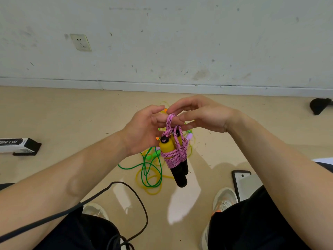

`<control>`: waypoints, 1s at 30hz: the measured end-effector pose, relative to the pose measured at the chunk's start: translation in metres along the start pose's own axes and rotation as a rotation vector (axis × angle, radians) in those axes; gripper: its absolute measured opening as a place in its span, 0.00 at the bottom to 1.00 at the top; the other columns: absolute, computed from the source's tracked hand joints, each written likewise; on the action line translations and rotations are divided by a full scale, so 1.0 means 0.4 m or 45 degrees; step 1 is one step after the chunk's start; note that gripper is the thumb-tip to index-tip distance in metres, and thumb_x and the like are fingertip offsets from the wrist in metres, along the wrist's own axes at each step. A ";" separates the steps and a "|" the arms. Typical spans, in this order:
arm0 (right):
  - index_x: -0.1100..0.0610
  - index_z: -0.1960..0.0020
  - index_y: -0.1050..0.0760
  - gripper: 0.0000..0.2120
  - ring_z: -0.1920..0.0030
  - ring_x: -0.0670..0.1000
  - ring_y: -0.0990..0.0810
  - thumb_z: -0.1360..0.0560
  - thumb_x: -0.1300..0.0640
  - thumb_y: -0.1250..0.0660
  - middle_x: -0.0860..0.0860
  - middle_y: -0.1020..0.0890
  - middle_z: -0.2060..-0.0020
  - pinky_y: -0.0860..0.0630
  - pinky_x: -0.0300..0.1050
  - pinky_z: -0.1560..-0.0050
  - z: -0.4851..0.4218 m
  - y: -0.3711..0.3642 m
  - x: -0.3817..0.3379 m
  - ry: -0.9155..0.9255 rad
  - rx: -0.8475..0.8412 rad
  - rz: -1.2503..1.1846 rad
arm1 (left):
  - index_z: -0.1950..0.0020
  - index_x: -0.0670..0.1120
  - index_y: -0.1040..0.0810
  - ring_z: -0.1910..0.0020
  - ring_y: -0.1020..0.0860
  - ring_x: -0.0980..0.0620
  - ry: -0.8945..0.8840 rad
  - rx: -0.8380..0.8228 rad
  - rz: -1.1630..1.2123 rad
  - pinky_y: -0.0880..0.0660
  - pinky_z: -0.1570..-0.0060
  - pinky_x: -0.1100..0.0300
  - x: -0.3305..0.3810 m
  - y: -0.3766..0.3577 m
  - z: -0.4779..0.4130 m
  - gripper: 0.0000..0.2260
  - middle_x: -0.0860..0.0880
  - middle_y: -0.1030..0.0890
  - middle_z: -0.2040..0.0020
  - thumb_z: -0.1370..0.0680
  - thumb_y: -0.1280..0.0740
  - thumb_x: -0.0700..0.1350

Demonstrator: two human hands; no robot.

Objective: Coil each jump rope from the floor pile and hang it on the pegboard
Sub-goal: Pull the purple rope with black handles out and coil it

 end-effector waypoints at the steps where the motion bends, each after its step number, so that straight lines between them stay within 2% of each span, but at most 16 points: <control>1: 0.58 0.44 0.19 0.13 0.48 0.53 0.17 0.24 0.71 0.34 0.52 0.18 0.50 0.20 0.48 0.49 0.000 -0.001 0.002 0.001 -0.004 -0.005 | 0.45 0.41 0.15 0.56 0.22 0.44 0.000 0.011 0.006 0.23 0.47 0.48 -0.002 0.004 -0.003 0.26 0.41 0.17 0.47 0.26 0.42 0.58; 4: 0.59 0.45 0.20 0.13 0.50 0.54 0.17 0.30 0.65 0.29 0.53 0.18 0.52 0.19 0.49 0.50 -0.003 -0.002 0.006 0.012 0.024 -0.008 | 0.48 0.38 0.15 0.51 0.22 0.40 -0.014 0.087 0.051 0.25 0.42 0.45 -0.013 0.018 -0.016 0.25 0.40 0.17 0.50 0.19 0.46 0.54; 7: 0.61 0.47 0.20 0.14 0.53 0.55 0.16 0.32 0.63 0.28 0.53 0.18 0.54 0.18 0.47 0.53 -0.009 -0.007 0.013 0.001 0.049 0.006 | 0.52 0.39 0.16 0.53 0.21 0.44 -0.051 0.190 0.059 0.22 0.47 0.50 -0.015 0.025 -0.020 0.20 0.42 0.16 0.54 0.17 0.45 0.48; 11: 0.60 0.48 0.20 0.10 0.54 0.58 0.17 0.29 0.67 0.27 0.52 0.18 0.56 0.17 0.48 0.54 -0.014 -0.004 0.021 -0.008 0.075 0.064 | 0.48 0.40 0.19 0.59 0.19 0.49 -0.070 0.228 0.091 0.21 0.54 0.53 -0.010 0.022 -0.016 0.12 0.46 0.17 0.60 0.18 0.40 0.44; 14: 0.61 0.49 0.20 0.10 0.58 0.57 0.17 0.29 0.67 0.26 0.54 0.19 0.56 0.17 0.47 0.56 -0.014 -0.004 0.019 -0.007 0.078 0.087 | 0.42 0.39 0.19 0.60 0.19 0.49 -0.065 0.215 0.121 0.21 0.55 0.54 -0.015 0.024 -0.014 0.13 0.46 0.17 0.59 0.18 0.39 0.45; 17: 0.62 0.50 0.22 0.08 0.61 0.53 0.16 0.27 0.69 0.28 0.56 0.20 0.59 0.17 0.47 0.57 -0.013 -0.011 0.013 0.020 0.090 0.132 | 0.46 0.38 0.18 0.62 0.18 0.50 -0.079 0.232 0.143 0.19 0.59 0.55 -0.018 0.029 -0.012 0.14 0.46 0.16 0.60 0.18 0.39 0.45; 19: 0.61 0.50 0.22 0.08 0.58 0.56 0.16 0.27 0.68 0.27 0.57 0.20 0.58 0.16 0.53 0.53 -0.014 -0.010 0.008 0.058 0.123 0.128 | 0.49 0.40 0.18 0.62 0.20 0.50 -0.102 0.266 0.145 0.20 0.60 0.56 -0.013 0.040 -0.009 0.13 0.45 0.16 0.61 0.18 0.40 0.45; 21: 0.60 0.48 0.21 0.11 0.52 0.61 0.16 0.29 0.67 0.25 0.59 0.19 0.53 0.19 0.60 0.45 -0.011 -0.008 0.005 0.074 0.110 0.099 | 0.51 0.40 0.18 0.61 0.21 0.49 -0.114 0.279 0.127 0.22 0.56 0.54 -0.004 0.051 -0.007 0.13 0.45 0.16 0.59 0.18 0.40 0.45; 24: 0.58 0.45 0.21 0.16 0.44 0.65 0.18 0.30 0.71 0.28 0.60 0.20 0.48 0.23 0.63 0.40 -0.007 -0.014 0.006 0.063 0.040 0.104 | 0.52 0.40 0.18 0.62 0.20 0.50 -0.103 0.280 0.100 0.21 0.59 0.55 0.004 0.057 0.000 0.14 0.45 0.16 0.59 0.19 0.39 0.46; 27: 0.61 0.47 0.22 0.14 0.50 0.63 0.16 0.28 0.75 0.30 0.58 0.21 0.53 0.19 0.60 0.46 -0.006 -0.013 -0.004 0.096 0.123 0.138 | 0.49 0.39 0.18 0.64 0.19 0.50 -0.103 0.293 0.137 0.20 0.64 0.57 0.005 0.056 0.004 0.14 0.45 0.16 0.60 0.18 0.39 0.46; 30: 0.63 0.49 0.21 0.10 0.55 0.61 0.15 0.28 0.71 0.27 0.60 0.20 0.55 0.16 0.53 0.53 -0.004 -0.004 -0.020 0.141 0.281 0.205 | 0.42 0.36 0.19 0.60 0.19 0.49 -0.127 0.348 0.176 0.19 0.61 0.56 0.009 0.064 0.004 0.16 0.43 0.16 0.55 0.18 0.40 0.46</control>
Point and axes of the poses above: each hand's wrist, its own z-axis away from the middle knuckle, its own y-axis out of the back of the hand, x = y × z, the point moved 10 cm from there along -z, towards the middle knuckle
